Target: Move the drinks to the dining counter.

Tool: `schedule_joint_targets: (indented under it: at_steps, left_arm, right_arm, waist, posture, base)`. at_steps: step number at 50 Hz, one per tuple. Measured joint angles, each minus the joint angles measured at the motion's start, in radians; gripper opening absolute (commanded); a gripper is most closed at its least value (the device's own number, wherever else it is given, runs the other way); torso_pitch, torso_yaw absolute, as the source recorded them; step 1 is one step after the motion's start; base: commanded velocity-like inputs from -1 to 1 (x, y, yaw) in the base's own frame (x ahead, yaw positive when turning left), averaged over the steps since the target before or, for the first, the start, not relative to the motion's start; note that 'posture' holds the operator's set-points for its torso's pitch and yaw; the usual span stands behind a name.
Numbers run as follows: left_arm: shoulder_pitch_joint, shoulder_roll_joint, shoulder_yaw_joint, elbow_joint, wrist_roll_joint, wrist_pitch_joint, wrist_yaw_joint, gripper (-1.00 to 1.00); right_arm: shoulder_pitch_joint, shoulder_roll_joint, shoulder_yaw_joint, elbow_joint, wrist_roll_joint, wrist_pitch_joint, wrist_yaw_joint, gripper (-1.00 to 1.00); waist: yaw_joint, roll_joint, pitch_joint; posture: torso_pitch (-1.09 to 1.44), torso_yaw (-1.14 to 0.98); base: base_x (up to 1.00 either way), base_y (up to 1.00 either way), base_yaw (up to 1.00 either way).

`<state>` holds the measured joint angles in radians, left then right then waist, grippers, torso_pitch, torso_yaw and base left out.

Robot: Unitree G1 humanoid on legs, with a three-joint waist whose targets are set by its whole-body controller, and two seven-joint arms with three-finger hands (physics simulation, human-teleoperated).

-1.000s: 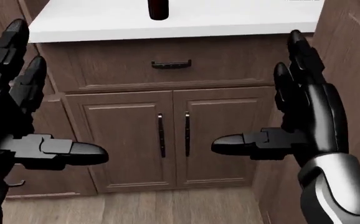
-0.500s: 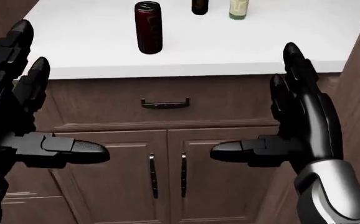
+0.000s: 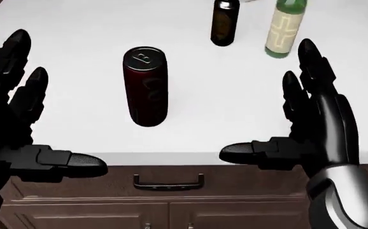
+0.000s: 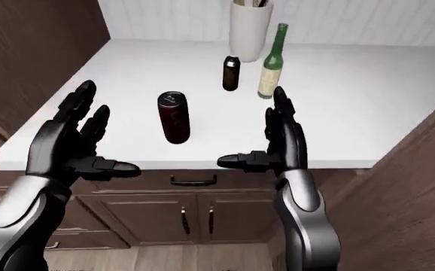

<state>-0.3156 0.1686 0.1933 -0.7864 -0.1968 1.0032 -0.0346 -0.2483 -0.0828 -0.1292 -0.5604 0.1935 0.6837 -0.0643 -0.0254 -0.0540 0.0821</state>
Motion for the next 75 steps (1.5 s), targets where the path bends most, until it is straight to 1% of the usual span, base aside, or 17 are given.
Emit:
schedule_joint_targets:
  at_steps: [2,6,8,10,12,16,22,29,37,43,46,48,50,53,61,68,75]
  left_arm:
    - [0.004,0.002,0.012,-0.012,0.0,0.004,0.002,1.0]
    - [0.004,0.005,0.025,-0.058,-0.001,-0.02,0.004,1.0]
    - [0.005,0.006,0.024,-0.066,-0.004,-0.033,0.001,1.0]
    - [0.013,0.005,0.02,-0.065,-0.005,-0.042,-0.001,1.0]
    - [0.034,0.003,0.021,-0.046,0.0,-0.048,-0.002,1.0]
    - [0.04,0.001,0.026,-0.034,0.01,-0.02,0.001,1.0]
    - [0.044,-0.007,0.005,-0.045,0.018,-0.041,-0.007,1.0]
    - [0.061,-0.014,0.0,-0.036,0.028,-0.067,-0.024,1.0]
    - [0.077,-0.024,-0.003,-0.079,0.041,-0.052,-0.036,1.0]
    - [0.066,-0.022,0.004,-0.072,0.044,-0.043,-0.038,1.0]
    - [0.065,-0.022,0.003,-0.078,0.044,-0.042,-0.036,1.0]
    - [0.069,-0.024,-0.003,-0.076,0.046,-0.048,-0.035,1.0]
    - [0.071,-0.025,-0.006,-0.076,0.047,-0.047,-0.036,1.0]
    - [0.07,-0.026,-0.007,-0.082,0.045,-0.041,-0.039,1.0]
    - [0.068,-0.026,-0.008,-0.06,0.052,-0.055,-0.04,1.0]
    - [0.07,-0.025,-0.001,-0.052,0.054,-0.053,-0.042,1.0]
    - [0.064,-0.022,-0.007,-0.043,0.051,-0.063,-0.048,1.0]
  right_arm:
    - [-0.003,0.0,0.007,-0.006,0.0,0.001,-0.003,1.0]
    - [-0.013,-0.001,0.016,-0.031,0.007,-0.025,0.003,1.0]
    - [-0.012,-0.001,0.013,-0.027,0.007,-0.042,0.004,1.0]
    - [-0.01,0.001,0.008,-0.027,0.008,-0.046,0.002,1.0]
    - [0.001,0.007,0.019,-0.024,0.012,-0.03,-0.001,1.0]
    - [0.006,0.002,0.023,-0.035,0.017,-0.01,0.002,1.0]
    - [0.003,-0.014,-0.017,-0.05,0.027,-0.024,0.001,1.0]
    - [0.031,-0.022,-0.038,-0.066,0.046,-0.018,0.007,1.0]
    - [0.085,-0.061,-0.155,-0.178,0.117,0.012,0.012,1.0]
    - [0.077,-0.108,-0.279,-0.241,0.228,0.059,-0.011,1.0]
    - [0.053,-0.146,-0.319,-0.202,0.281,0.065,-0.037,1.0]
    - [0.024,-0.171,-0.315,-0.148,0.295,0.054,-0.06,1.0]
    - [-0.013,-0.193,-0.289,-0.067,0.287,0.031,-0.077,1.0]
    - [-0.087,-0.226,-0.242,0.07,0.252,0.011,-0.096,1.0]
    - [-0.255,-0.282,-0.181,0.394,0.146,-0.058,-0.144,1.0]
    - [-0.359,-0.325,-0.168,0.577,0.049,-0.106,-0.18,1.0]
    - [-0.558,-0.371,-0.123,0.856,-0.015,-0.142,-0.17,1.0]
  waist:
    - [0.005,0.003,-0.011]
    - [0.005,0.027,-0.025]
    - [-0.002,0.052,-0.033]
    - [-0.004,0.093,-0.052]
    - [0.004,0.074,-0.048]
    - [0.023,0.047,-0.058]
    - [0.028,0.049,-0.072]
    - [0.03,0.052,-0.066]
    - [0.032,0.044,-0.06]
    - [0.031,0.039,-0.055]
    - [0.029,0.036,-0.053]
    - [0.028,0.036,-0.051]
    - [0.026,0.035,-0.048]
    - [0.026,0.036,-0.043]
    - [0.033,0.036,-0.041]
    - [0.033,0.035,-0.04]
    - [0.031,0.041,-0.045]
  posture:
    - [0.0,0.0]
    - [0.0,0.0]
    - [0.0,0.0]
    - [0.0,0.0]
    - [0.0,0.0]
    - [0.0,0.0]
    - [0.0,0.0]
    - [0.0,0.0]
    - [0.0,0.0]
    - [0.0,0.0]
    - [0.0,0.0]
    - [0.0,0.0]
    - [0.0,0.0]
    - [0.0,0.0]
    - [0.0,0.0]
    - [0.0,0.0]
    - [0.0,0.0]
  base:
    - [0.0,0.0,0.0]
    - [0.0,0.0,0.0]
    - [0.0,0.0,0.0]
    - [0.0,0.0,0.0]
    - [0.0,0.0,0.0]
    - [0.0,0.0,0.0]
    - [0.0,0.0,0.0]
    - [0.0,0.0,0.0]
    - [0.0,0.0,0.0]
    - [0.0,0.0,0.0]
    - [0.0,0.0,0.0]
    - [0.0,0.0,0.0]
    - [0.0,0.0,0.0]
    - [0.0,0.0,0.0]
    - [0.0,0.0,0.0]
    - [0.0,0.0,0.0]
    - [0.0,0.0,0.0]
